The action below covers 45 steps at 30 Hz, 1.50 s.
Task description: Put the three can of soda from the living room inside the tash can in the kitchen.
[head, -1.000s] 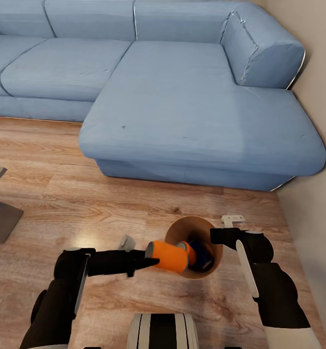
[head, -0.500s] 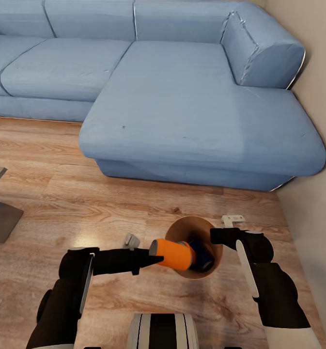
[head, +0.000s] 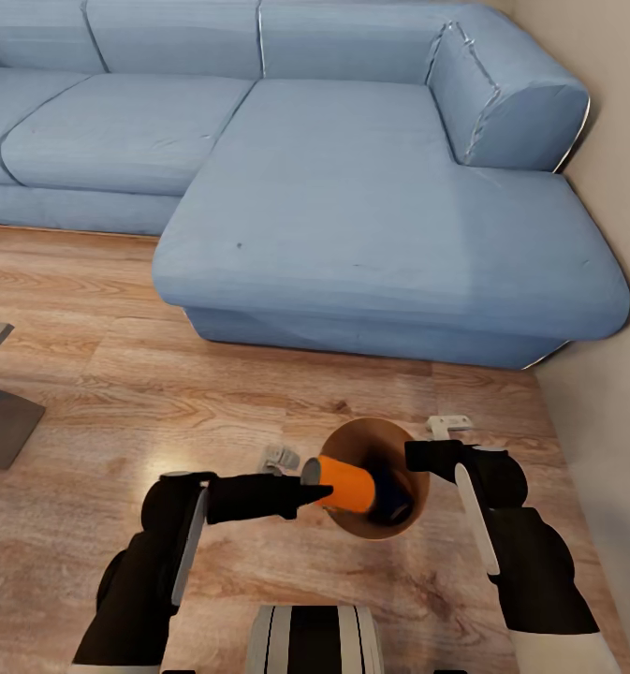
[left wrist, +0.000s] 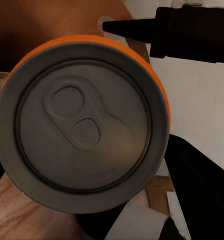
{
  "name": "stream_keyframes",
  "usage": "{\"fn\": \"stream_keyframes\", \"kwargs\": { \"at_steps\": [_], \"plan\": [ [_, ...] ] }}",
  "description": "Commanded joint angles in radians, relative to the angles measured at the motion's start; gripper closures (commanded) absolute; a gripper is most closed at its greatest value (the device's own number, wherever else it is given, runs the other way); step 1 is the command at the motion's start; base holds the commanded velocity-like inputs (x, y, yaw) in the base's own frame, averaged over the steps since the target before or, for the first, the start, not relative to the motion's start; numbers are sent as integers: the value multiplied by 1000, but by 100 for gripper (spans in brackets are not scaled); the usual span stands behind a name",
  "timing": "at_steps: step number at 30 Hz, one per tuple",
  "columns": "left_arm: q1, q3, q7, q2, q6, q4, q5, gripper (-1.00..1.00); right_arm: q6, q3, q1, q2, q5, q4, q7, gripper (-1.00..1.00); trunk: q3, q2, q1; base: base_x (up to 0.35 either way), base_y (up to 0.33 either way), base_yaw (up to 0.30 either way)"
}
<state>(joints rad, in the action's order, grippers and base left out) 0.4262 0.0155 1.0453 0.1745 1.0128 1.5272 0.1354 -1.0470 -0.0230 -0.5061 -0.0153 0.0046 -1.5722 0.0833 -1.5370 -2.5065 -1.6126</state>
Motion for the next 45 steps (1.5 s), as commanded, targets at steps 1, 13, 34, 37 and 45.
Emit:
{"fn": "stream_keyframes", "kwargs": {
  "at_steps": [1,13,34,37,45],
  "plan": [
    [0,5,-41,0,1,0,-38,100,0,0,0,0,-17,0,1,100,0,0,0,0,0,0],
    [0,104,-264,0,-4,-5,-229,100,0,-2,0,0,-17,0,1,100,0,0,0,0,0,0],
    [0,354,-717,0,-104,-14,-487,100,0,-2,0,0,-17,0,1,100,0,0,0,0,0,0],
    [0,393,-733,0,-115,-17,-496,100,0,-2,0,0,-17,0,1,100,0,0,0,0,0,0],
    [0,410,-785,0,-145,-23,-498,100,0,-2,0,0,-17,0,1,100,0,0,0,0,0,0]
  ]
}}
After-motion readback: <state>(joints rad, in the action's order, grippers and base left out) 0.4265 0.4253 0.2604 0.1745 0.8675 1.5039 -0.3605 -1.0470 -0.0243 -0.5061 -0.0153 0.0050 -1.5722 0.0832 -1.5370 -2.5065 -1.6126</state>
